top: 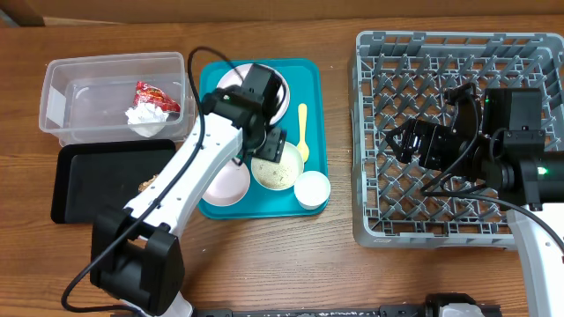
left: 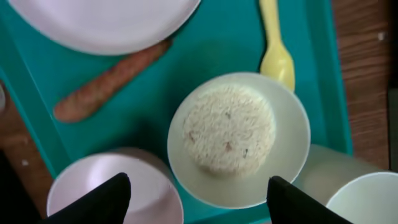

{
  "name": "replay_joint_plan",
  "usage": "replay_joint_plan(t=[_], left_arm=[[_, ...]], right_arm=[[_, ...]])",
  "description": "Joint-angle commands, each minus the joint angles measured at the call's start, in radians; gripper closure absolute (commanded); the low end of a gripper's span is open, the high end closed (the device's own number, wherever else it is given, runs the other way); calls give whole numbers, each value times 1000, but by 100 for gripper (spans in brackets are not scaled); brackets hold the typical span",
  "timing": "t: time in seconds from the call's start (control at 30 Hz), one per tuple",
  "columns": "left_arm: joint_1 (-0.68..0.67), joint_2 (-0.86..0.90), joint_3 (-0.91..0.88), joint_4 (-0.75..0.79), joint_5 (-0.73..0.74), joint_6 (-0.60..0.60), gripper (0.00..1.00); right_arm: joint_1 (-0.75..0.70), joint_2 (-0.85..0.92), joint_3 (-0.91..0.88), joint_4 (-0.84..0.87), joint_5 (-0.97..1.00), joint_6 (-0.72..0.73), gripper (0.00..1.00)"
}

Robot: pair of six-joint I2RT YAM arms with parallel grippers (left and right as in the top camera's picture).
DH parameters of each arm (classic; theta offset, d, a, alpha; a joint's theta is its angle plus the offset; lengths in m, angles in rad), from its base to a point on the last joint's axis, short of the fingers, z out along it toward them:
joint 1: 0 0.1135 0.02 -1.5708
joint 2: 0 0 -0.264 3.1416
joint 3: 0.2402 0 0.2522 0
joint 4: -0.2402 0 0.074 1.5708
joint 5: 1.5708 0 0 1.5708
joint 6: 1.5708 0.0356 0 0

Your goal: Sort waste into correct bins and load items into the dishwasher

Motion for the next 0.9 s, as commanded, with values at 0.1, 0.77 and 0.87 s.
replay_joint_plan(t=[0.1, 0.77, 0.87], left_arm=[[20, 75, 14, 0, 28, 93, 43], [25, 256, 14, 1, 25, 13, 92], [26, 256, 14, 6, 24, 13, 93]], right_arm=[[4, -2, 28, -2, 2, -1, 0], [4, -2, 28, -19, 3, -1, 0], [4, -2, 28, -18, 3, -1, 0]])
